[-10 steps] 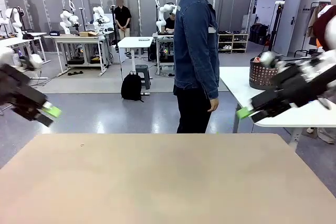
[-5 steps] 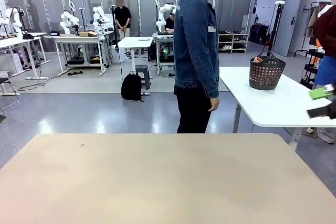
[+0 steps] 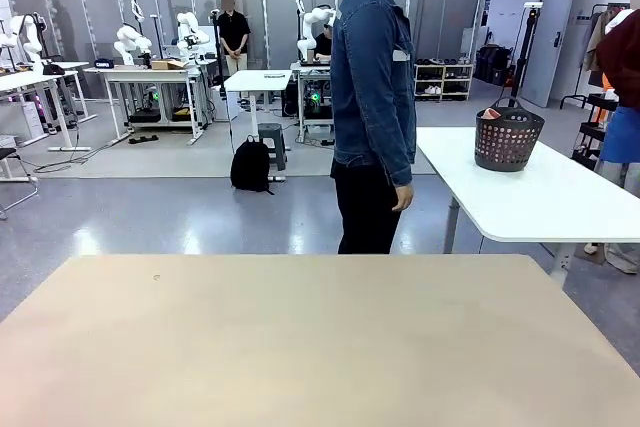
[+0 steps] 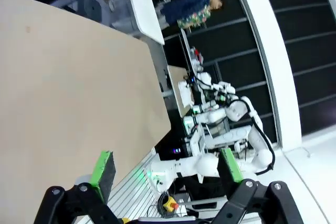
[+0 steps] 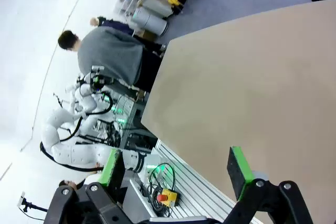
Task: Fold the towel.
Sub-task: Grab the top end of the 100 cm Hotel Towel extended by the human.
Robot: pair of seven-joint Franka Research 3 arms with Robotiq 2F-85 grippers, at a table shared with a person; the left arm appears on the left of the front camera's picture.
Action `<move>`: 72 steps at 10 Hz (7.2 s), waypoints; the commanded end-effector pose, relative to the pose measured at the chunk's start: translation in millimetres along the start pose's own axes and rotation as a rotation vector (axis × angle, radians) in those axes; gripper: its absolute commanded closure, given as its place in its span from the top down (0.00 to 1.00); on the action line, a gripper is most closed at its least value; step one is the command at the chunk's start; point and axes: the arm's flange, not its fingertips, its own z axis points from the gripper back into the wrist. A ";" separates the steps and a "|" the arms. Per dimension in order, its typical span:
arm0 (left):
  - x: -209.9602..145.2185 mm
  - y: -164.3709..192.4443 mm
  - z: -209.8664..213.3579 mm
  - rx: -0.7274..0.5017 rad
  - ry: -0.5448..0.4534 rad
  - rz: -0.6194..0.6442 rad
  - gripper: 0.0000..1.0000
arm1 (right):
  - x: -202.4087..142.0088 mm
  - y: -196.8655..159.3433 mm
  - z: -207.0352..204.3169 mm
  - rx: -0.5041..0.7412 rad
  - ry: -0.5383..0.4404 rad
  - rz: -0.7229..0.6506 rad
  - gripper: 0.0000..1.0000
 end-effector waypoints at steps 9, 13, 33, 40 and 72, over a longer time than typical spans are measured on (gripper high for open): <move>-5.2 -1.0 15.3 0.018 -0.029 0.003 1.00 | -8.2 -3.5 11.5 -0.007 -0.027 -0.011 1.00; -5.2 -1.0 15.3 0.018 -0.029 0.003 1.00 | -8.2 -3.5 11.5 -0.007 -0.027 -0.011 1.00; -5.2 -1.0 15.3 0.018 -0.029 0.003 1.00 | -8.2 -3.5 11.5 -0.007 -0.027 -0.011 1.00; -5.2 -1.0 15.3 0.018 -0.029 0.003 1.00 | -8.2 -3.5 11.5 -0.007 -0.027 -0.011 1.00; -5.2 -1.0 15.3 0.018 -0.029 0.003 1.00 | -8.2 -3.5 11.5 -0.007 -0.027 -0.011 1.00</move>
